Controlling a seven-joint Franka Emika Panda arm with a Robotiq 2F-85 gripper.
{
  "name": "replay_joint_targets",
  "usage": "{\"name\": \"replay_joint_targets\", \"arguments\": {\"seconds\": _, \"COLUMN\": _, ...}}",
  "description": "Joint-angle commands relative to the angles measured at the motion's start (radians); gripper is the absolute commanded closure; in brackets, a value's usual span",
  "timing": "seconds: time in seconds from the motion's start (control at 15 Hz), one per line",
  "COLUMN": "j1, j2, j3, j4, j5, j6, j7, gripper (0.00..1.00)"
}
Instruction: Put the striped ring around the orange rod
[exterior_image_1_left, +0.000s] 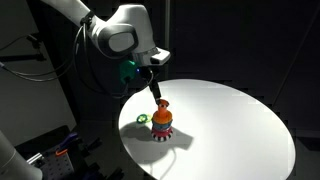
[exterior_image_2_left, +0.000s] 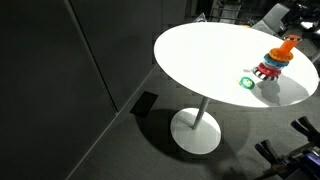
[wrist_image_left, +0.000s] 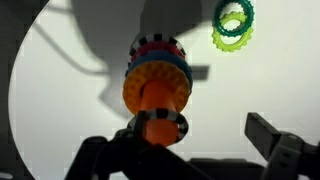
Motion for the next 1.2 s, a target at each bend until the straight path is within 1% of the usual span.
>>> {"name": "replay_joint_targets", "arguments": {"seconds": 0.0, "j1": 0.008, "j2": 0.025, "j3": -0.002, "j4": 0.023, "j5": 0.015, "j6": -0.001, "j7": -0.013, "gripper": 0.00}}
{"name": "replay_joint_targets", "arguments": {"seconds": 0.33, "j1": 0.012, "j2": 0.031, "j3": -0.004, "j4": 0.020, "j5": 0.020, "j6": -0.007, "j7": -0.021, "gripper": 0.00}}
{"name": "replay_joint_targets", "arguments": {"seconds": 0.67, "j1": 0.014, "j2": -0.001, "j3": -0.006, "j4": 0.010, "j5": 0.046, "j6": -0.043, "j7": -0.061, "gripper": 0.00}}
{"name": "replay_joint_targets", "arguments": {"seconds": 0.73, "j1": 0.011, "j2": 0.014, "j3": -0.003, "j4": 0.003, "j5": 0.008, "j6": -0.007, "j7": -0.010, "gripper": 0.00}}
{"name": "replay_joint_targets", "arguments": {"seconds": 1.13, "j1": 0.011, "j2": 0.012, "j3": -0.003, "j4": 0.003, "j5": 0.023, "j6": -0.012, "j7": -0.032, "gripper": 0.00}}
